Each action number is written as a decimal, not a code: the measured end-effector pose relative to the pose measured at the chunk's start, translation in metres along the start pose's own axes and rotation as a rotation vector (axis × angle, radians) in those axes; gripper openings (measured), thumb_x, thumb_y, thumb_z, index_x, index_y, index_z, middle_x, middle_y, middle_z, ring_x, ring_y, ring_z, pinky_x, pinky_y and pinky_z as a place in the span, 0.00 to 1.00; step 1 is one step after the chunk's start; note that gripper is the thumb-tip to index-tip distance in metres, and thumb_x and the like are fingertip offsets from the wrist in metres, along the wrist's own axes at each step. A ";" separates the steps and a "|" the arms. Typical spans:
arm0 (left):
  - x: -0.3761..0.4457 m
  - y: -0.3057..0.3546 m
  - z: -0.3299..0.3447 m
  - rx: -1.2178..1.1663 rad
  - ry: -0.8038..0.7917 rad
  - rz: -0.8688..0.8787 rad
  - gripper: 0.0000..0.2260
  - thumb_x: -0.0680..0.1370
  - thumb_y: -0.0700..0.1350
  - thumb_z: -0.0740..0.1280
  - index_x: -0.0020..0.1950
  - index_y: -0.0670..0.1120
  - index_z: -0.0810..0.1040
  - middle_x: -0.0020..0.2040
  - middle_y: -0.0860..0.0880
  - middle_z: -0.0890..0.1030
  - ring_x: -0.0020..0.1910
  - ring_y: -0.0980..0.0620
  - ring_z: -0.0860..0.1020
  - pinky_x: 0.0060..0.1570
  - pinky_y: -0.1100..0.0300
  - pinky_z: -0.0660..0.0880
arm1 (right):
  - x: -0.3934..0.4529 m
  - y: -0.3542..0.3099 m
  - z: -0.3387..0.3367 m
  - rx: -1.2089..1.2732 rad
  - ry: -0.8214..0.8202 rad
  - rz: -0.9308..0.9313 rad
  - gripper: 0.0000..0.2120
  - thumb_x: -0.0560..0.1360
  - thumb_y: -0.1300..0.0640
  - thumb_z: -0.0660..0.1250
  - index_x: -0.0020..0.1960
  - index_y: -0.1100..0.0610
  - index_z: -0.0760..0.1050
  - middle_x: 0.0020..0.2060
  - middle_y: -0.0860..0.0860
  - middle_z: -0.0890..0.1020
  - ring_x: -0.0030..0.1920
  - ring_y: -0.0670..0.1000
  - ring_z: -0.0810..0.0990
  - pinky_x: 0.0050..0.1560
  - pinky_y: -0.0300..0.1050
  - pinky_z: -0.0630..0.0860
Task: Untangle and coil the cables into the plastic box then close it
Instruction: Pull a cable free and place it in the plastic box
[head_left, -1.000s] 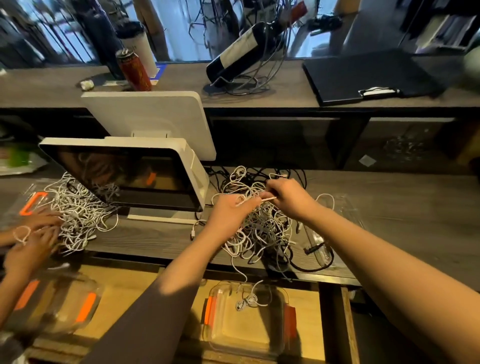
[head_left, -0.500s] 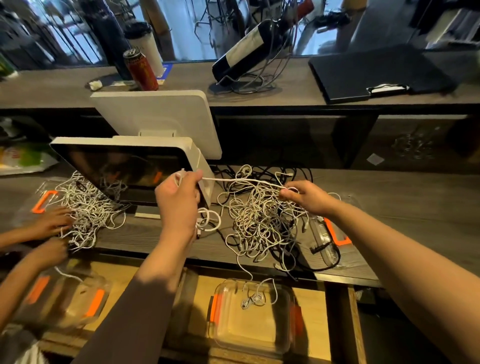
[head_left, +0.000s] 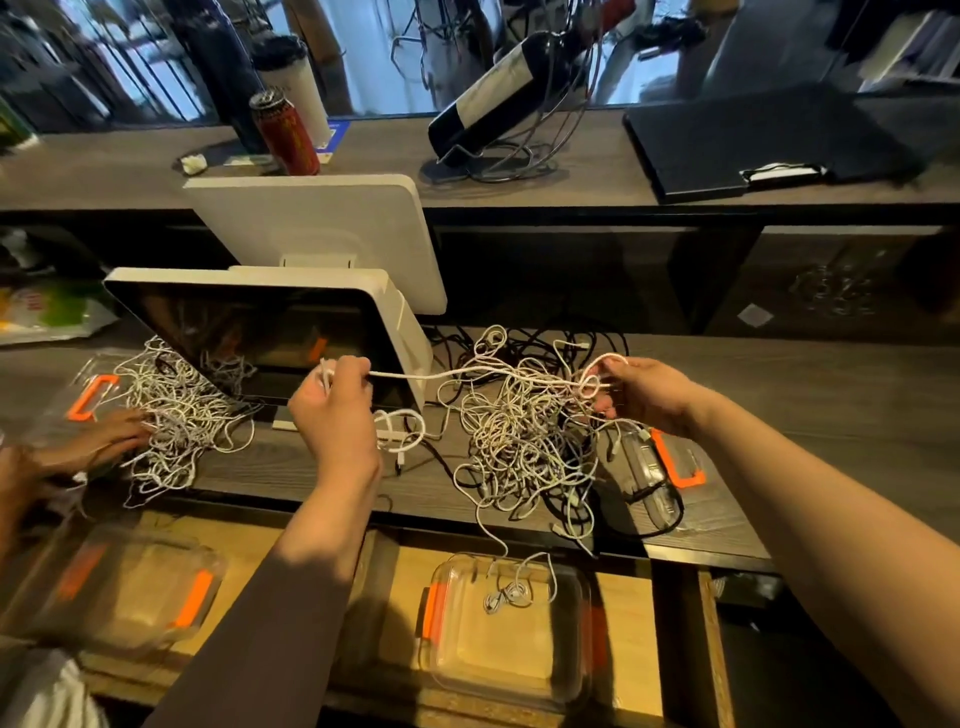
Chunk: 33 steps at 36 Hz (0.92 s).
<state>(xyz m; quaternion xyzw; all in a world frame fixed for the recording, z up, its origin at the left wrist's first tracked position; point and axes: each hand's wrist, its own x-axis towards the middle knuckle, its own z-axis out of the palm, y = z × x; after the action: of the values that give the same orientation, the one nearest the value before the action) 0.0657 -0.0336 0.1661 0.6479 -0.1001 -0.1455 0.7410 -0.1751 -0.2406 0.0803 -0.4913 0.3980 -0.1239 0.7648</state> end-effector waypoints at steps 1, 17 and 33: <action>-0.001 0.000 0.001 0.003 -0.023 -0.012 0.13 0.75 0.35 0.67 0.32 0.47 0.75 0.29 0.54 0.74 0.31 0.58 0.72 0.34 0.65 0.68 | 0.002 0.002 0.001 0.038 0.059 0.007 0.15 0.86 0.54 0.51 0.51 0.59 0.74 0.40 0.57 0.79 0.34 0.50 0.77 0.34 0.41 0.76; -0.036 -0.041 0.054 1.102 -0.847 0.165 0.32 0.74 0.71 0.64 0.74 0.58 0.67 0.57 0.52 0.78 0.48 0.53 0.74 0.47 0.57 0.71 | -0.010 -0.014 0.060 -0.172 0.097 -0.156 0.14 0.84 0.55 0.56 0.48 0.59 0.77 0.34 0.53 0.81 0.34 0.50 0.79 0.36 0.44 0.73; -0.037 -0.057 0.050 0.568 -0.848 -0.146 0.15 0.81 0.53 0.66 0.39 0.46 0.74 0.30 0.51 0.69 0.28 0.52 0.64 0.30 0.58 0.61 | -0.019 -0.012 0.035 0.304 0.093 0.001 0.09 0.81 0.57 0.62 0.44 0.57 0.74 0.38 0.54 0.81 0.38 0.49 0.81 0.44 0.45 0.78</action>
<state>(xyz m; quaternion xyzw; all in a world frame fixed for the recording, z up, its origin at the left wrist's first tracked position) 0.0092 -0.0740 0.1184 0.7130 -0.3816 -0.4139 0.4180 -0.1597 -0.2125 0.1064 -0.3635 0.4099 -0.2049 0.8111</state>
